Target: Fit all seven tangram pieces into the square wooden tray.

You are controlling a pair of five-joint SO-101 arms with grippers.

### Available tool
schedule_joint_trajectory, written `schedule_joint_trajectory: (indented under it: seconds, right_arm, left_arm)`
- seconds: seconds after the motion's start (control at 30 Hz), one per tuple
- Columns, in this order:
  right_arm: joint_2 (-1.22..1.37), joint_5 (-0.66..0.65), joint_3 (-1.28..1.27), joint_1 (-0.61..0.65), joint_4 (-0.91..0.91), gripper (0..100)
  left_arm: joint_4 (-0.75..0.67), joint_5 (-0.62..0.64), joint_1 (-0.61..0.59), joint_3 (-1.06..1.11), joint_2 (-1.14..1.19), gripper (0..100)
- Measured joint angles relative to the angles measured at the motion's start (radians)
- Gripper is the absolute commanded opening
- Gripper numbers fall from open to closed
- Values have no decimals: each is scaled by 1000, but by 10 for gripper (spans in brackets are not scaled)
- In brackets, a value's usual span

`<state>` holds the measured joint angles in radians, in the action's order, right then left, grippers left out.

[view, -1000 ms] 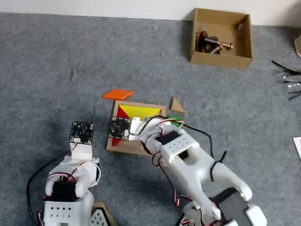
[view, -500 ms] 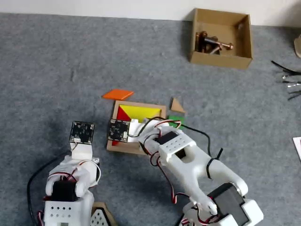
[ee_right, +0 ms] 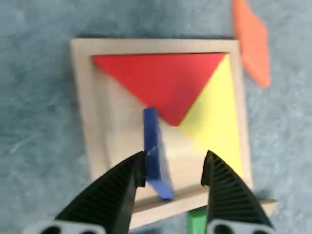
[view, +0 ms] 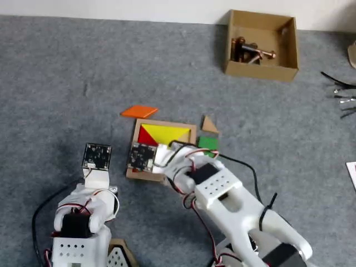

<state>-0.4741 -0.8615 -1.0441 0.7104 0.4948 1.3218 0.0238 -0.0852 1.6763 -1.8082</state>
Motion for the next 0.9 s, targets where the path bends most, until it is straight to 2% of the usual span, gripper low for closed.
schedule_joint_trajectory:
  seconds: [0.47, 0.57, 0.7, 0.9]
  right_arm:
    - [-31, 0, -38, 20, 57, 4]
    - [-31, 9, -38, 20, -6, 5]
    - [-31, 115, -38, 20, -100, 5]
    - [-15, 141, -75, 20, -218, 5]
  left_arm:
    - [0, 0, 0, 0, 0, 5]
    - [0, 0, 0, 0, 0, 5]
    - [0, 0, 0, 0, 0, 5]
    - [0, 0, 0, 0, 0, 5]
